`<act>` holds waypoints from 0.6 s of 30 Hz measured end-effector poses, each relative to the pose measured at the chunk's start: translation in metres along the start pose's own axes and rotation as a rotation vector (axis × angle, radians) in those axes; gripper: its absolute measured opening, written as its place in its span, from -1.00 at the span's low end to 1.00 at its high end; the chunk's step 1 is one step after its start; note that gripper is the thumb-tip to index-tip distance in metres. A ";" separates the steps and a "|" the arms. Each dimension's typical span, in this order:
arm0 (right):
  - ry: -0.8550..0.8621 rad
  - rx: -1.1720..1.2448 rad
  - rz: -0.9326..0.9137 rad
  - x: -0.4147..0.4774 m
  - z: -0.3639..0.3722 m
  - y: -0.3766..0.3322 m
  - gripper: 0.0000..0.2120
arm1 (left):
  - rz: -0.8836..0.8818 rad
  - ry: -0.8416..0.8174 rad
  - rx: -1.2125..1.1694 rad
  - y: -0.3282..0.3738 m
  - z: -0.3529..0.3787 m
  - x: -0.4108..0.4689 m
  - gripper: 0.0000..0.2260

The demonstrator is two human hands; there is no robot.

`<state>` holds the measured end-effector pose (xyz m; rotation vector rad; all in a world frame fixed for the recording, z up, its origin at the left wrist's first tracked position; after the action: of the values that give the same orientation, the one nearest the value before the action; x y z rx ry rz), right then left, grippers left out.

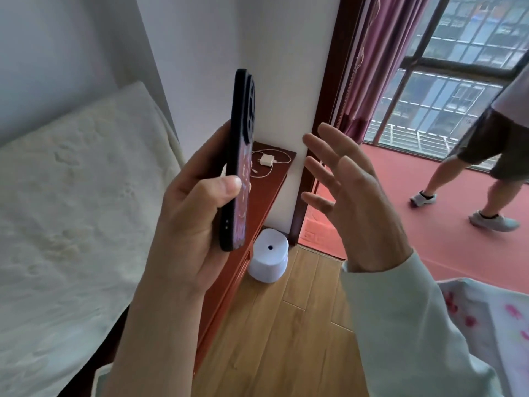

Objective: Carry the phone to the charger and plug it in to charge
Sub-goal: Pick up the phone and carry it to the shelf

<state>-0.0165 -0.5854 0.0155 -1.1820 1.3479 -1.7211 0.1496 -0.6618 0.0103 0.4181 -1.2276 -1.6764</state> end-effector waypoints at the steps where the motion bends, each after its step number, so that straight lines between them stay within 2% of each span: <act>1: -0.006 -0.003 0.004 0.012 -0.004 0.004 -0.50 | 0.004 0.001 -0.007 -0.006 0.001 0.013 -0.39; 8: -0.010 -0.053 0.038 0.102 -0.021 0.031 -0.51 | -0.016 -0.014 -0.028 -0.052 -0.003 0.110 -0.38; 10: -0.098 -0.199 0.032 0.126 -0.014 0.029 -0.35 | -0.027 -0.011 -0.018 -0.065 -0.009 0.141 -0.39; 11: -0.149 -0.239 0.048 0.137 -0.017 0.030 -0.35 | -0.030 -0.005 -0.014 -0.070 -0.012 0.157 -0.39; 12: -0.176 -0.215 0.068 0.154 -0.019 0.035 -0.43 | -0.032 0.001 -0.017 -0.075 -0.016 0.175 -0.39; 13: -0.171 -0.165 0.092 0.173 -0.019 0.045 -0.38 | -0.037 0.008 -0.024 -0.078 -0.019 0.190 -0.39; 14: -0.126 -0.136 0.105 0.195 -0.016 0.054 -0.38 | -0.040 0.015 -0.033 -0.081 -0.022 0.205 -0.39; 16: -0.020 -0.134 0.063 0.230 -0.021 0.072 -0.54 | -0.041 0.028 -0.040 -0.086 -0.027 0.236 -0.39; 18: -0.021 -0.117 0.060 0.258 -0.026 0.085 -0.58 | -0.038 0.039 -0.044 -0.090 -0.032 0.262 -0.39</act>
<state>-0.1436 -0.8258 -0.0012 -1.2073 1.4730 -1.6019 0.0068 -0.8994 -0.0136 0.4475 -1.1589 -1.7172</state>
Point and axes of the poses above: each hand's wrist, its own x-axis towards the middle knuckle, its own z-axis out of the palm, y = z × x, the point moved 3 cm from there along x, towards the middle knuckle, and after that the axes turned 6 degrees about y, right-handed, at the moved point
